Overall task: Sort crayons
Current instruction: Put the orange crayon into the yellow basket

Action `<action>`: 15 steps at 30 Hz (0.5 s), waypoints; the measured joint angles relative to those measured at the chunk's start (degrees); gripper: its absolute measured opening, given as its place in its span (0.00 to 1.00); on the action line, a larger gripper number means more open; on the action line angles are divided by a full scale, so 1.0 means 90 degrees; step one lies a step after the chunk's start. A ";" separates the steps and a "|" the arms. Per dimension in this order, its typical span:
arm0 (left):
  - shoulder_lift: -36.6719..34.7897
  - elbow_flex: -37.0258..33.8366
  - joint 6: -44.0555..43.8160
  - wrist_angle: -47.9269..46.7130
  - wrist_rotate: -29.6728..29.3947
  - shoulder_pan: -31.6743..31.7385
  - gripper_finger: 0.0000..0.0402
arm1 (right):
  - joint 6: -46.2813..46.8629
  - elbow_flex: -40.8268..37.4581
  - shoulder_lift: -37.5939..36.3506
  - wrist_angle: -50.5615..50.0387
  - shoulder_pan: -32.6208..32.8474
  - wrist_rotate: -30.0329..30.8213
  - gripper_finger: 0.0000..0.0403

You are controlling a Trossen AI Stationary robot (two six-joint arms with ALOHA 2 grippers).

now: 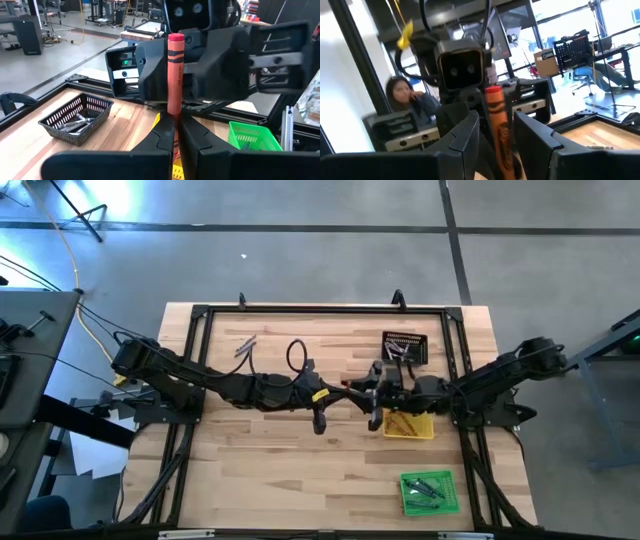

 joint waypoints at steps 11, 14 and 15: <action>0.0002 0.0001 0.0002 -0.0086 0.0002 -0.0061 0.00 | -0.0631 0.1137 0.0292 -0.1497 -0.0001 0.0053 0.11; 0.0002 0.0001 0.0014 -0.0110 0.0000 -0.0112 0.00 | -0.0713 0.1184 0.0292 -0.1547 0.0000 0.0049 0.02; 0.0002 0.0001 0.0051 -0.0109 0.0001 -0.0123 0.00 | -0.0717 0.1186 0.0292 -0.1554 0.0000 0.0052 0.02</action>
